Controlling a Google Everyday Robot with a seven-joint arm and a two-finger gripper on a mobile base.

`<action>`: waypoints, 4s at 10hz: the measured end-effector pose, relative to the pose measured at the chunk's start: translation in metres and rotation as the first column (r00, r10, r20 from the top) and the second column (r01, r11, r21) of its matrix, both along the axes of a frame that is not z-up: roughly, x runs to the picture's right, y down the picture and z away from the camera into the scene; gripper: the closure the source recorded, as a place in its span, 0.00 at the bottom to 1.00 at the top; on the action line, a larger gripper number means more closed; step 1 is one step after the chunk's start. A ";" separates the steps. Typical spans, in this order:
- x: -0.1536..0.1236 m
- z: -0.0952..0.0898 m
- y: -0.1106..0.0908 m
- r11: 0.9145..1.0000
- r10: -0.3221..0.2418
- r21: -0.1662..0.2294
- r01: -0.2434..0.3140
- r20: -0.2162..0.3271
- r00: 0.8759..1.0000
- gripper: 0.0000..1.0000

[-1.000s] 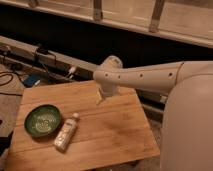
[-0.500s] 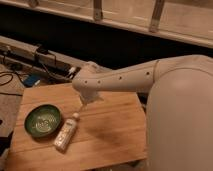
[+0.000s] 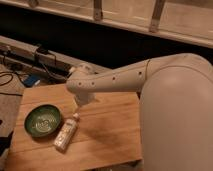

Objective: Place the bottle in the ceramic bowl

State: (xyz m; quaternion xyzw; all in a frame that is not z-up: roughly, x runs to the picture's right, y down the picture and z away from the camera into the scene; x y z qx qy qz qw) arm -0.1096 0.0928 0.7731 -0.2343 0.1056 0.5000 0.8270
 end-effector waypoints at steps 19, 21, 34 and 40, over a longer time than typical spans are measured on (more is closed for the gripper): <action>-0.109 -0.001 0.114 0.980 -0.075 -0.171 0.100 0.146 0.986 0.20; -0.108 0.005 0.116 0.983 -0.049 -0.170 0.068 0.109 0.993 0.20; -0.108 0.011 0.116 0.985 -0.039 -0.165 0.054 0.093 0.995 0.20; -0.105 0.037 0.135 0.976 -0.066 -0.209 0.070 0.022 0.998 0.21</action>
